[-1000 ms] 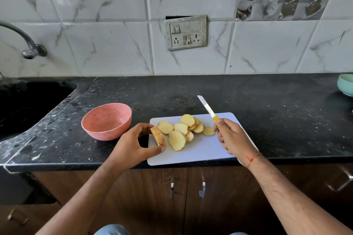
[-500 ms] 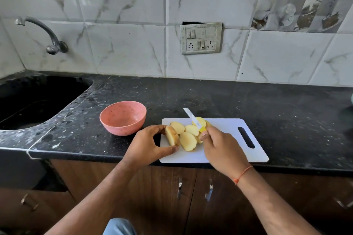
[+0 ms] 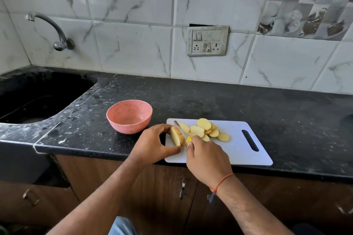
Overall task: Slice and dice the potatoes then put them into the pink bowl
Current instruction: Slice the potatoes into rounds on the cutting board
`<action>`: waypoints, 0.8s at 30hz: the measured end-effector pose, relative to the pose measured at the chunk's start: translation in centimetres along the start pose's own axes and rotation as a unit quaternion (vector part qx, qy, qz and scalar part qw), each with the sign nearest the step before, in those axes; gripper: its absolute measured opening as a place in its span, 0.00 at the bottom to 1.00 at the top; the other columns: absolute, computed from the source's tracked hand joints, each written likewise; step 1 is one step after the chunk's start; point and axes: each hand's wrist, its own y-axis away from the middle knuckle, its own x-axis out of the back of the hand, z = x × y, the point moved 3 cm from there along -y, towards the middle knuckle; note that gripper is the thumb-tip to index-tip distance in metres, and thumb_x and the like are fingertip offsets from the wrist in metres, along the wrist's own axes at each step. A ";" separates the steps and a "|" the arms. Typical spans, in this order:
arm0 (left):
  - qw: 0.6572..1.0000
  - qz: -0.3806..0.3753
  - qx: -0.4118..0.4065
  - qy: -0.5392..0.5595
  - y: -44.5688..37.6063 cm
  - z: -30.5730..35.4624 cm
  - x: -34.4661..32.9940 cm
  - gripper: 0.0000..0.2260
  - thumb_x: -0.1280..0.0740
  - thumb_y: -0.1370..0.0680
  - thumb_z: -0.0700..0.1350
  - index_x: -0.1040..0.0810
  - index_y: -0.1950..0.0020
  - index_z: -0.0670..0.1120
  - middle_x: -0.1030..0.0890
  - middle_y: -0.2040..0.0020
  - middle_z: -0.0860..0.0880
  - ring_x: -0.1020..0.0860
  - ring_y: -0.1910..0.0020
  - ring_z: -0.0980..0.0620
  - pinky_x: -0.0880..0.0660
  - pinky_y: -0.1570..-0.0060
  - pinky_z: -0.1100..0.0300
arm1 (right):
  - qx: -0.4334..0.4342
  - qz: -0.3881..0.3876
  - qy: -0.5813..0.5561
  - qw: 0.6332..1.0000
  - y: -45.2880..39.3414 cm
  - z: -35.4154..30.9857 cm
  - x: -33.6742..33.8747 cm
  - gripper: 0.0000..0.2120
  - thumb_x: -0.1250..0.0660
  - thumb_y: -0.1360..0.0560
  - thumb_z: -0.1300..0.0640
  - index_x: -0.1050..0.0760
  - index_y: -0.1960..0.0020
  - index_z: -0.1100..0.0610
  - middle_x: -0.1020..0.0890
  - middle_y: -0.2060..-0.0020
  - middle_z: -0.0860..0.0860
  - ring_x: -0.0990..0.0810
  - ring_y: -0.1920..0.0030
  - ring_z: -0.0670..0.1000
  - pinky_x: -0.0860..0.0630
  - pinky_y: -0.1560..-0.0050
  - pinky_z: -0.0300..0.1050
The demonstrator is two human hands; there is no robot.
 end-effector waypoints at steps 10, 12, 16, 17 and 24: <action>0.999 0.008 0.003 0.032 0.1 -0.2 0.1 0.36 0.17 0.35 0.68 0.20 0.31 0.57 0.17 0.42 0.65 0.21 0.41 0.69 0.21 0.39 0.64 | 0.020 -0.006 0.033 0.999 0.2 -0.7 -0.1 0.16 0.49 0.14 0.45 0.25 0.46 0.49 0.24 0.63 0.46 0.24 0.62 0.48 0.33 0.68 0.42; 0.999 0.017 0.010 0.048 0.2 -0.5 0.1 0.39 0.17 0.36 0.68 0.22 0.29 0.56 0.16 0.42 0.65 0.21 0.40 0.69 0.22 0.37 0.62 | 0.022 -0.007 0.034 0.999 0.2 -0.8 0.0 0.16 0.49 0.14 0.44 0.24 0.45 0.49 0.24 0.62 0.46 0.23 0.61 0.48 0.31 0.66 0.42; 0.998 0.035 -0.004 0.054 0.3 -0.3 0.4 0.38 0.17 0.36 0.68 0.22 0.31 0.57 0.19 0.39 0.64 0.20 0.39 0.65 0.20 0.37 0.62 | 0.020 -0.002 0.022 1.000 0.4 -0.7 -0.2 0.16 0.48 0.14 0.44 0.24 0.45 0.49 0.22 0.62 0.46 0.23 0.62 0.48 0.27 0.65 0.41; 0.998 0.044 -0.017 0.051 0.4 -0.1 0.6 0.36 0.17 0.36 0.68 0.21 0.33 0.57 0.20 0.39 0.64 0.20 0.39 0.63 0.20 0.39 0.61 | 0.020 -0.001 0.018 1.000 0.5 -0.7 -0.2 0.16 0.48 0.14 0.44 0.24 0.45 0.49 0.22 0.61 0.46 0.23 0.62 0.48 0.26 0.65 0.41; 0.991 0.047 -0.109 0.062 1.3 0.5 1.0 0.21 0.17 0.29 0.55 0.16 0.38 0.56 0.21 0.34 0.60 0.22 0.32 0.54 0.18 0.39 0.54 | 0.022 0.009 0.007 1.000 0.6 -0.6 -0.4 0.16 0.47 0.14 0.44 0.24 0.45 0.50 0.21 0.61 0.45 0.23 0.62 0.47 0.34 0.68 0.38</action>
